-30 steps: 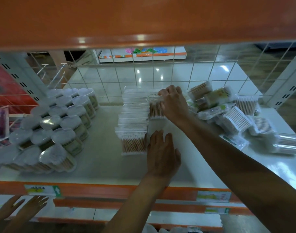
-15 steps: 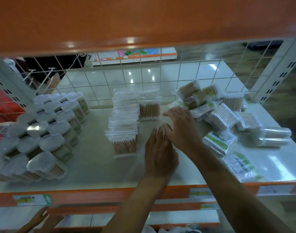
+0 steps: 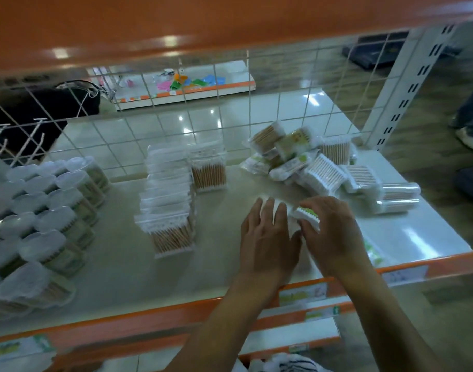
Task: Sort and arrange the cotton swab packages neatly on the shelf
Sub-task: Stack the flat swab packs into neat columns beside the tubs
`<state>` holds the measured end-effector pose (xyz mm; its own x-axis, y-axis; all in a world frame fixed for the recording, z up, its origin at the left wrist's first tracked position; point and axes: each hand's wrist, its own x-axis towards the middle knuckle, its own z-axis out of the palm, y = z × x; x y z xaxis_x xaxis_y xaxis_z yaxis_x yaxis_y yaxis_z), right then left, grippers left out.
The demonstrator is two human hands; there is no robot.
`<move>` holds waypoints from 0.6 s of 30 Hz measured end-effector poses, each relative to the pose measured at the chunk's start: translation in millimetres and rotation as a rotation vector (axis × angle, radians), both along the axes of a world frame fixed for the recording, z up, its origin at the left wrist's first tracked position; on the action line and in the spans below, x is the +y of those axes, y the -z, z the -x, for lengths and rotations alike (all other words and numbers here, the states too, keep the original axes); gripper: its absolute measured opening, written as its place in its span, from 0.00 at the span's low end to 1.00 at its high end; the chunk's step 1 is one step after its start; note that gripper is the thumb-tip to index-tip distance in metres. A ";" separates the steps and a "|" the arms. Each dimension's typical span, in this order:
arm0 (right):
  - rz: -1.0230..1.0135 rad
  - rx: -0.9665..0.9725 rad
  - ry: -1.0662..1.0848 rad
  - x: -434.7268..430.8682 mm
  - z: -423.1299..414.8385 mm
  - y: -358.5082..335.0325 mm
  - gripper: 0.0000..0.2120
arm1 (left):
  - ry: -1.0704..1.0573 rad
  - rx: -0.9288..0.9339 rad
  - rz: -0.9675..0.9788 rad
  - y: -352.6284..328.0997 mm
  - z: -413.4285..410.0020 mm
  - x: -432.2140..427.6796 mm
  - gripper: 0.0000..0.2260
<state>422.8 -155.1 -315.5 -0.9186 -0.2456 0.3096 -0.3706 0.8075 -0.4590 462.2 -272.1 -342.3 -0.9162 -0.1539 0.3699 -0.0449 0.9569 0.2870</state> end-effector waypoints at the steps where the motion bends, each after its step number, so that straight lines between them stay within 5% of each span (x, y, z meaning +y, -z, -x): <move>1: 0.012 -0.010 0.030 5.5 -0.4 -0.9 0.13 | 0.017 0.002 -0.006 -1.8 -0.5 4.2 0.24; 10: 0.021 -0.226 0.316 45.5 -1.7 -1.0 0.17 | 0.147 -0.103 -0.050 -8.5 -6.8 32.3 0.23; 18: 0.005 -0.363 0.377 51.6 -0.1 -0.6 0.15 | 0.269 -0.234 -0.028 -6.8 -14.5 37.0 0.38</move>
<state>422.9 -103.5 -314.9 -0.9913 0.1237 -0.0451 0.1294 0.8513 -0.5084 476.7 -235.1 -335.5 -0.9848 0.0972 0.1440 0.1398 0.9354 0.3248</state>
